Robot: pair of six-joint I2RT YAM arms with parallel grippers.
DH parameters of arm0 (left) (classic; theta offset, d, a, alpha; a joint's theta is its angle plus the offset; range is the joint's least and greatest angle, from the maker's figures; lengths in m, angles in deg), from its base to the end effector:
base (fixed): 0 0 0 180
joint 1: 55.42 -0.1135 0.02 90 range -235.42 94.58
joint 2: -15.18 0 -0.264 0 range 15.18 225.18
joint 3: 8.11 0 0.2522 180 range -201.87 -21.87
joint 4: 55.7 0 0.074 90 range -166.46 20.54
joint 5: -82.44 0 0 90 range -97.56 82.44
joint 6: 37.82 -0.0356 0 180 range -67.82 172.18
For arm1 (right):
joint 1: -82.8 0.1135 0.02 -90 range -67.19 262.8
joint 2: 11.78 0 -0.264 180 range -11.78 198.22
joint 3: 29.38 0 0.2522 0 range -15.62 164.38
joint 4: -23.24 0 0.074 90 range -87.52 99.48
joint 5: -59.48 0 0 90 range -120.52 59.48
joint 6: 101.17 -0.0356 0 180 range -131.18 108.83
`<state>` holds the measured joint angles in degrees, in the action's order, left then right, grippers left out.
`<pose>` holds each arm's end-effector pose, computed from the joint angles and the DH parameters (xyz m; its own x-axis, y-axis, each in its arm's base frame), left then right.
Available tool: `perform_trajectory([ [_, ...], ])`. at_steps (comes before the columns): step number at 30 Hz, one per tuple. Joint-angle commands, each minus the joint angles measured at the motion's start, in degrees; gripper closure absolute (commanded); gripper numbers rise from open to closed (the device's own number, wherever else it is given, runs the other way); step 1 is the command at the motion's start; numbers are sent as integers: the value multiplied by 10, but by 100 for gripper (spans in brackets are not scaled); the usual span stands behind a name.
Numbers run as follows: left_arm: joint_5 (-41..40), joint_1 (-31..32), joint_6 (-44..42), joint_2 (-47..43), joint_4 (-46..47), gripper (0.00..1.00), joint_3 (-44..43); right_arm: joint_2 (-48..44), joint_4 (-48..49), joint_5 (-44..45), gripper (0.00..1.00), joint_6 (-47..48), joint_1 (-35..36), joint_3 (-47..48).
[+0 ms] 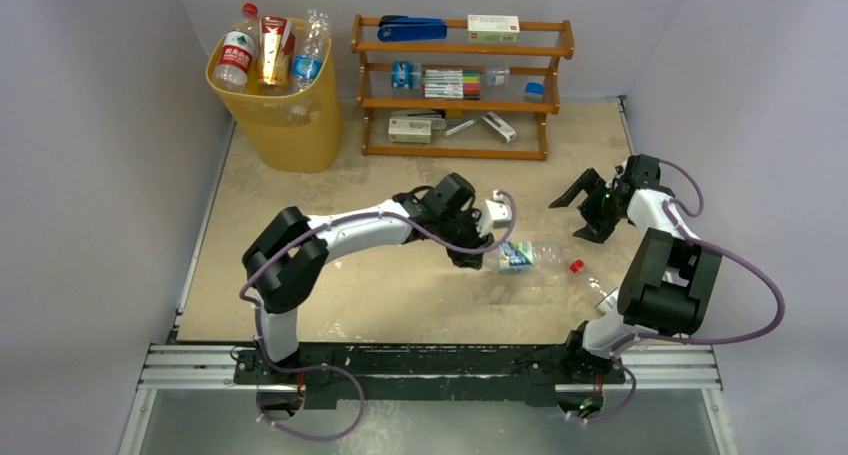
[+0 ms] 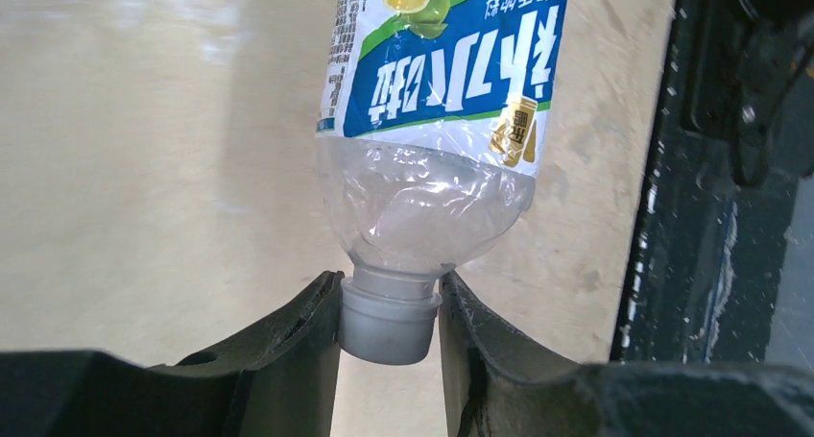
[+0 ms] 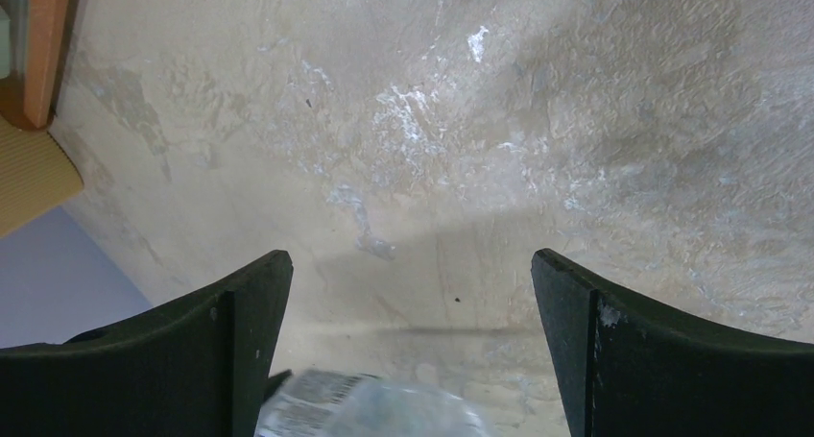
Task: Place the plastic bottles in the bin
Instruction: Pick up the plastic bottle at the center of the board, then place the plastic bottle in the trash bin.
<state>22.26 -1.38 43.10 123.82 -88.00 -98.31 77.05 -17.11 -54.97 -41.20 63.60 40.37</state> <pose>0.2264 -0.3423 0.2027 -0.3090 0.6591 -0.6857 0.9477 0.1526 -0.2803 0.2948 -0.0871 0.2034 -0.6536 0.7100 -0.2620 0.4940 0.6625 0.5631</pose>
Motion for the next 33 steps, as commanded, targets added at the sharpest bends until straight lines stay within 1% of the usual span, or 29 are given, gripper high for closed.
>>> perform_trajectory([
  [1,-35,-32,37,-57,35,70,1,-25,5,-25,3,-1,-2,27],
  [7,-72,-81,73,-97,34,70,-4,-27,14,-40,3,-1,-2,33],
  [13,-79,-153,112,-163,49,70,2,-32,28,-56,3,-3,-2,20],
  [18,-75,-227,140,-211,44,69,-23,-38,40,-67,3,-5,-1,11],
  [24,-77,-309,184,-244,50,68,-60,-41,46,-75,3,-5,2,8],
  [29,-41,-398,241,-268,93,68,-71,-44,49,-82,3,-8,9,7],
  [33,-33,-481,308,-279,140,68,-81,-44,54,-87,3,-11,14,5],
])
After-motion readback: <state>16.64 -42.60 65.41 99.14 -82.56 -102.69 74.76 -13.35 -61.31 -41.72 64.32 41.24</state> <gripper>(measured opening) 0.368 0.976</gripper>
